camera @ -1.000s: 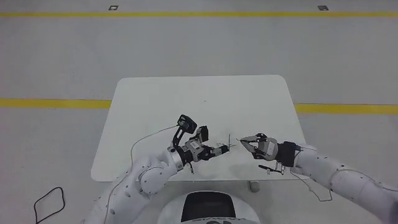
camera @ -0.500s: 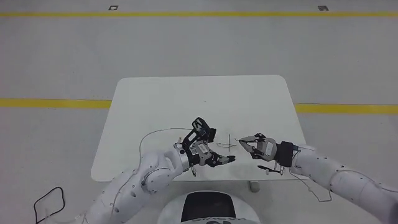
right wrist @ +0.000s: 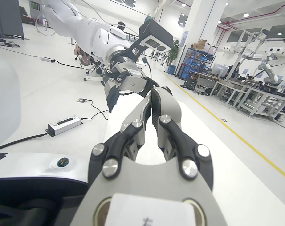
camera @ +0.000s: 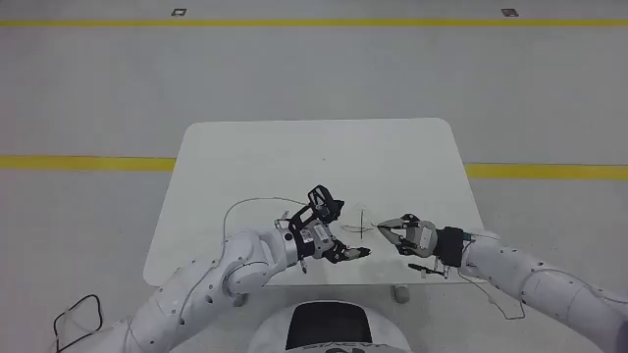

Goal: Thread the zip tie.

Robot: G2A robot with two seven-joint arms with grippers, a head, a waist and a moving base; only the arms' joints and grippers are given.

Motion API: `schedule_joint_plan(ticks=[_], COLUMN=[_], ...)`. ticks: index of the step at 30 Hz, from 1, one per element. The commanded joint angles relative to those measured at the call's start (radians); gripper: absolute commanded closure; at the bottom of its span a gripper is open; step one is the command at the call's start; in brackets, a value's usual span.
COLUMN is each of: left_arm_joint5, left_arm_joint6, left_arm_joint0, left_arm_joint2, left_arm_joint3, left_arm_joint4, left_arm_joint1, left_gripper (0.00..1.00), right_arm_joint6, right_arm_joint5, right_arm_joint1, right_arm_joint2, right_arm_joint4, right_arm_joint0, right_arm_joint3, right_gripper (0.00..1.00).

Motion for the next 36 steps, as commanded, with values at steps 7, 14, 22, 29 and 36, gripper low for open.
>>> schedule_joint_plan(ticks=[7, 14, 22, 29, 36], left_arm_joint5=[0.023, 0.133, 0.172, 0.215, 0.293], left_arm_joint6=[0.048, 0.100, 0.114, 0.121, 0.124], left_arm_joint0=[0.005, 0.031, 0.036, 0.046, 0.053], left_arm_joint2=[-0.003, 0.001, 0.009, 0.008, 0.025], left_arm_joint3=[-0.003, -0.003, 0.004, -0.005, -0.007], left_arm_joint4=[0.090, 0.213, 0.313, 0.345, 0.392], left_arm_joint1=[0.002, -0.001, -0.004, -0.008, -0.020], left_gripper=[0.00, 0.00, 0.00, 0.00, 0.00], right_arm_joint6=[0.044, 0.064, 0.086, 0.093, 0.107], right_arm_joint5=[0.002, 0.000, 0.000, 0.000, 0.000], right_arm_joint1=[-0.003, -0.007, -0.011, -0.012, -0.016], right_arm_joint2=[0.028, 0.071, 0.087, 0.088, 0.085], right_arm_joint4=[0.017, 0.041, 0.056, 0.069, 0.100], right_arm_joint0=[-0.024, -0.057, -0.074, -0.077, -0.080], right_arm_joint3=[-0.022, -0.034, -0.042, -0.042, -0.056], right_gripper=[1.00, 1.00, 1.00, 1.00, 1.00])
